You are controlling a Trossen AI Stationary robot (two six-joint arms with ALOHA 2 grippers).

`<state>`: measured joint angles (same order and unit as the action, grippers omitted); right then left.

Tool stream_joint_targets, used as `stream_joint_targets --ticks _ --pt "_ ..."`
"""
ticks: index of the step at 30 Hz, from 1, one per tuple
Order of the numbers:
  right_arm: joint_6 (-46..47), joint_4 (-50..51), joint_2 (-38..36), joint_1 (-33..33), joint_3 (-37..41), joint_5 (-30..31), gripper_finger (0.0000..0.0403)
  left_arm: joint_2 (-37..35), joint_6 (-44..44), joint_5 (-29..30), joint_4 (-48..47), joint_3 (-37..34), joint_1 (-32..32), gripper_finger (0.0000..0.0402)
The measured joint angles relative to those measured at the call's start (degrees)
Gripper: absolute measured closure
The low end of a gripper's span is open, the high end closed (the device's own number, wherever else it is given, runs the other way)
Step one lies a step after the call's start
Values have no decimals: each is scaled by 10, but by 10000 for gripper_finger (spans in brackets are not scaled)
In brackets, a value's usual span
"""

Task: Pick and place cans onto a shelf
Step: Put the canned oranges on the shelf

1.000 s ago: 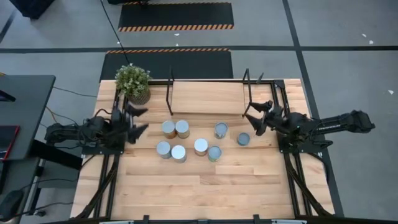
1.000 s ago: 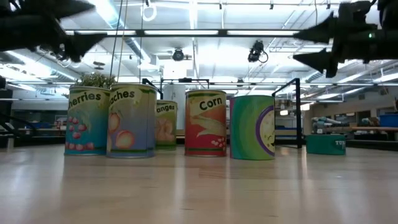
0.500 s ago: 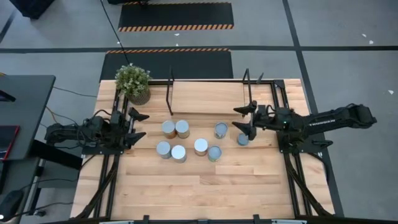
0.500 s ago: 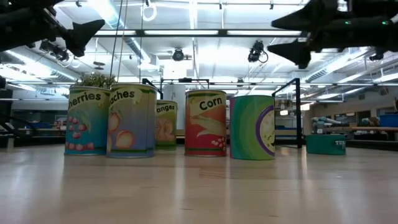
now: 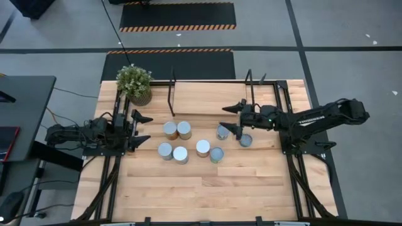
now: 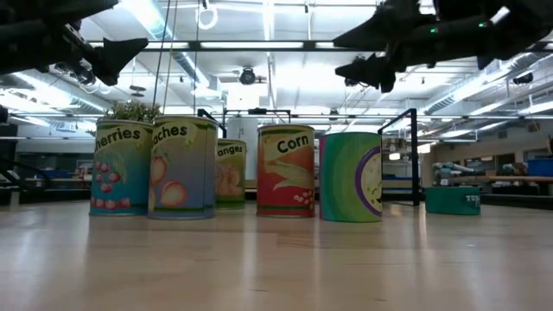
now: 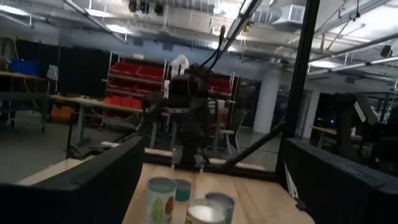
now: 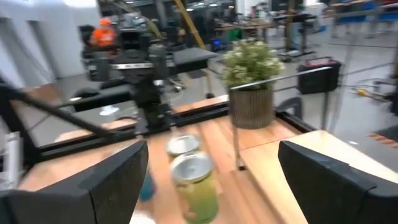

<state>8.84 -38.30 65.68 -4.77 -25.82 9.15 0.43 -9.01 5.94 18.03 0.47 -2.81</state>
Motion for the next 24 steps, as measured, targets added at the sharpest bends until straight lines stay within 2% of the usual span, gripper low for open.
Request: stream_joint_targets --ticks 3,6,8,15,24 --pt "1 -2 18 -3 -6 -7 35 0 40 28 30 0 0 12" --pt "-12 17 29 -2 -17 -96 35 0 51 53 30 0 0 12" --pt "-16 35 37 10 -33 -117 35 0 50 54 25 0 0 12" --pt "-54 252 103 60 -137 -69 35 14 21 54 14 0 0 12" --pt "-106 427 217 94 -275 -56 35 14 28 55 18 0 0 12"
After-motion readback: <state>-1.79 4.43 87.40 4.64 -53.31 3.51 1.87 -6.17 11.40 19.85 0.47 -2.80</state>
